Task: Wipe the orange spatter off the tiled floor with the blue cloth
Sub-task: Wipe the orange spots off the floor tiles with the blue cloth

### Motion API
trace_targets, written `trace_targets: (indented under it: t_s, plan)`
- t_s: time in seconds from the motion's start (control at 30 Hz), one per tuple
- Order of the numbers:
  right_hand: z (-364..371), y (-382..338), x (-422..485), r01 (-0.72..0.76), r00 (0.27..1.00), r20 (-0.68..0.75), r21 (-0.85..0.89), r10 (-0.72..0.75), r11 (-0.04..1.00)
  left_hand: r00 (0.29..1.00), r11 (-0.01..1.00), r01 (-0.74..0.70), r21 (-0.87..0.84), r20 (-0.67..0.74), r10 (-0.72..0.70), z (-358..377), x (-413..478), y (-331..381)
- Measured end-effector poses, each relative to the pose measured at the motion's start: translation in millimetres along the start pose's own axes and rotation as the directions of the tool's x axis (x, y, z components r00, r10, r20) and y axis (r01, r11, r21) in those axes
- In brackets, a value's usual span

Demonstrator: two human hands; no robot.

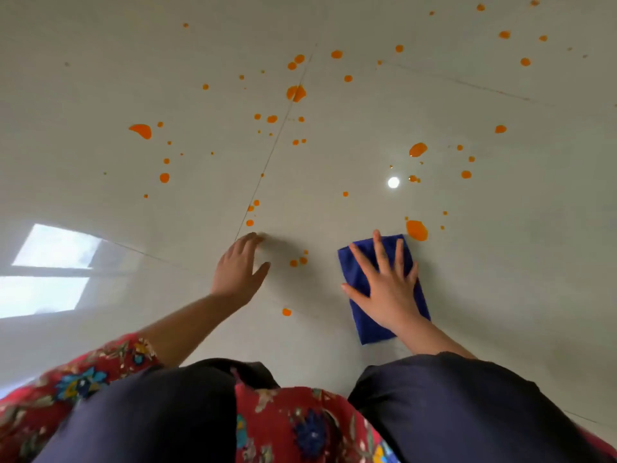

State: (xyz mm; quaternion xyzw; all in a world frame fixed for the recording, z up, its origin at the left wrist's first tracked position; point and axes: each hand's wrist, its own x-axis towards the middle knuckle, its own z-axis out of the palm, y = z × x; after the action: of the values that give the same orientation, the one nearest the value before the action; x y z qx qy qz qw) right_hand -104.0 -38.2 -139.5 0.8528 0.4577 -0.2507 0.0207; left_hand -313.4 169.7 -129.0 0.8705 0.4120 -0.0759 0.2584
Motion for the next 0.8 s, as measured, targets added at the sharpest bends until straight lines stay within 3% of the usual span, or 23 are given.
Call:
trace_targets:
  t_s: [0.13,0.27,0.33,0.4,0.47,0.5,0.53,0.6,0.63,0.7,0.73,0.8]
  plan:
    - [32.1,1.6,6.6,0.056,0.996,-0.062,-0.218,-0.071,0.974,0.997,0.995,0.077,0.064,-0.034,-0.075,10.8,-14.0,-34.8]
    - [49.9,22.1,-23.4,0.232,0.952,-0.14,-0.256,-0.273,0.938,0.99,0.987,0.135,0.086,-0.038,-0.133,5.1,-18.1,-55.9]
    - [61.6,20.3,-40.0,0.414,0.884,-0.111,-0.268,-0.455,0.87,0.986,0.983,0.167,0.075,-0.005,-0.167,4.4,-23.4,-60.5]
    - [62.0,11.6,-34.6,0.622,0.758,-0.007,-0.291,-0.652,0.727,0.98,0.978,0.195,0.075,0.007,-0.196,7.3,-32.1,-63.3]
    - [53.3,3.4,0.2,0.726,0.651,0.049,-0.335,-0.758,0.601,0.98,0.978,0.191,0.083,0.045,-0.195,10.4,-37.3,-65.4]
    - [46.5,-1.6,20.6,0.702,0.675,0.036,-0.339,-0.737,0.626,0.982,0.98,0.171,0.097,0.062,-0.177,12.1,-38.7,-67.5]
    - [38.2,-3.2,37.9,0.621,0.756,-0.005,-0.312,-0.655,0.719,0.986,0.983,0.144,0.115,0.071,-0.153,12.8,-39.9,-69.2]
    - [28.1,-0.7,51.6,0.378,0.907,-0.133,-0.169,-0.401,0.91,0.989,0.984,0.101,0.144,0.092,-0.115,12.4,-39.8,-74.4]
    - [31.2,1.1,45.0,0.302,0.931,-0.183,-0.104,-0.316,0.948,0.989,0.984,0.087,0.156,0.103,-0.104,13.8,-40.2,-78.3]
    - [45.9,3.7,17.2,0.286,0.924,-0.238,-0.084,-0.298,0.954,0.991,0.983,0.063,0.172,0.102,-0.082,16.7,-40.6,-82.3]
    - [56.6,3.3,0.9,0.362,0.892,-0.24,-0.127,-0.382,0.924,0.992,0.984,0.057,0.169,0.104,-0.075,17.6,-40.3,-82.8]
    - [76.2,-6.4,-22.3,0.628,0.723,-0.167,-0.246,-0.671,0.738,0.991,0.985,0.059,0.161,0.107,-0.077,18.4,-39.6,-83.5]
